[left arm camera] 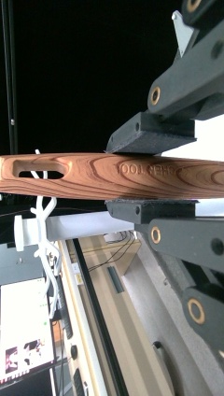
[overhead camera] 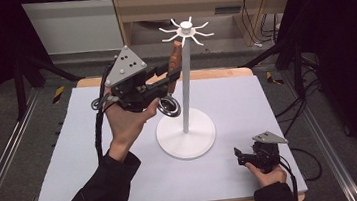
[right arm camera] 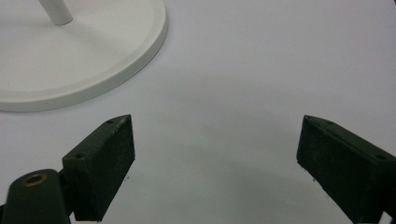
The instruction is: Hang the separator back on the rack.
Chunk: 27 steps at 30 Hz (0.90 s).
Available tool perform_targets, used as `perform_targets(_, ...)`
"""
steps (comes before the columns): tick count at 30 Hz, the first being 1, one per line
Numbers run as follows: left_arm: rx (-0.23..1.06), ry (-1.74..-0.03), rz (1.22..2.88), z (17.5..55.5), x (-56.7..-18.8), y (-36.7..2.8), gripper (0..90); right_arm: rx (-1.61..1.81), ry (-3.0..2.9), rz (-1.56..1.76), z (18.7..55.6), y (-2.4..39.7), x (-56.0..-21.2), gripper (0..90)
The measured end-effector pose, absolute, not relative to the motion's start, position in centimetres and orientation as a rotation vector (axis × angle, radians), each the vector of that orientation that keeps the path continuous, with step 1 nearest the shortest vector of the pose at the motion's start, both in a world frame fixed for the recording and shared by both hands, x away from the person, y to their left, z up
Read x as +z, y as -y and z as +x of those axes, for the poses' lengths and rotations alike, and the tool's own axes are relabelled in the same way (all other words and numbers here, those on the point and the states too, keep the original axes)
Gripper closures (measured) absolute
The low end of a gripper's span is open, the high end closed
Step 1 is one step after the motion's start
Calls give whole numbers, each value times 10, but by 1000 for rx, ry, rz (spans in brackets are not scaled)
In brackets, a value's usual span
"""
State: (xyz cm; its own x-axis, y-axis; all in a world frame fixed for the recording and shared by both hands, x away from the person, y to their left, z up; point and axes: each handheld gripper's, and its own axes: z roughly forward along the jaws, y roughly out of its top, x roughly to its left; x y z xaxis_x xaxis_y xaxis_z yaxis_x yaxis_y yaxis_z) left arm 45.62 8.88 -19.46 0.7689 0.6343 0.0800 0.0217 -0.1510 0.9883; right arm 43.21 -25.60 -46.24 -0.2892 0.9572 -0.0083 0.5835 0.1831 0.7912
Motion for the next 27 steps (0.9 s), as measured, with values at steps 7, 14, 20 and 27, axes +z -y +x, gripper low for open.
perform_targets(7, 583, -560, 1654, 461, -196, -86, 682, 946, -1953, 1439, 433, 256, -463, 118)
perform_targets(14, 589, -558, 1660, 464, -196, -79, 682, 946, -1952, 1440, 432, 256, -463, 118)
perform_targets(20, 602, -581, 1665, 470, -198, -75, 682, 951, -1954, 1443, 432, 256, -462, 118)
perform_targets(27, 608, -609, 1655, 480, -207, -73, 681, 951, -1954, 1442, 432, 256, -462, 118)
